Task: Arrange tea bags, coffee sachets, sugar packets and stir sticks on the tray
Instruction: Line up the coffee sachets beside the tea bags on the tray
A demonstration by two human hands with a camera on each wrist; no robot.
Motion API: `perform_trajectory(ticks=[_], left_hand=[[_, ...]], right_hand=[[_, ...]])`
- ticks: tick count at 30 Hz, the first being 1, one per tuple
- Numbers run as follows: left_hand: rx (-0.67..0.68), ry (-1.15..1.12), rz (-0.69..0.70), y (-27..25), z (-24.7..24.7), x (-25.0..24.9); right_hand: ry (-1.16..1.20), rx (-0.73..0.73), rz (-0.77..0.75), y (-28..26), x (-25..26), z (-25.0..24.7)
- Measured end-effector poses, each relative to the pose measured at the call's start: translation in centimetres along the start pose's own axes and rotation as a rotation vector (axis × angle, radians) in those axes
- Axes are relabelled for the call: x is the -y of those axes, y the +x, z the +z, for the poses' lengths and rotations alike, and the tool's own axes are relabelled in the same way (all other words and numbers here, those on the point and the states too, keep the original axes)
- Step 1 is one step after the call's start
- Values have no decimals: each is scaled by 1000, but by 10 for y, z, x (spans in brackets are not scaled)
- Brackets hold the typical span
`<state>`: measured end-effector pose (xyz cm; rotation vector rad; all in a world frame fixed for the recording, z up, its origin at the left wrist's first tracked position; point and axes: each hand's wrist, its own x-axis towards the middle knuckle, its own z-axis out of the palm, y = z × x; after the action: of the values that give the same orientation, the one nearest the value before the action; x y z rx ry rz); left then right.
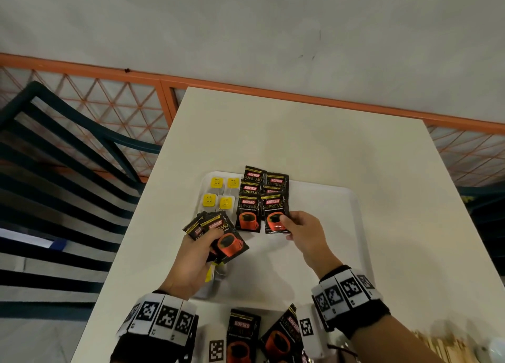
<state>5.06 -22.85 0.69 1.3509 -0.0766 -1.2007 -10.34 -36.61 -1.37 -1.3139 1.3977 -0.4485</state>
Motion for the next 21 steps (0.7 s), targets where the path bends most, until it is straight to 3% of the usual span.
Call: perform_trajectory(ticks=[6,21], left_hand=[[-6,-5,24,-4,1,0],[19,24,23,-11,-3,-1]], right_hand=[[-128,-135,6,7,-5,7],[-316,-202,-36,12,-8,16]])
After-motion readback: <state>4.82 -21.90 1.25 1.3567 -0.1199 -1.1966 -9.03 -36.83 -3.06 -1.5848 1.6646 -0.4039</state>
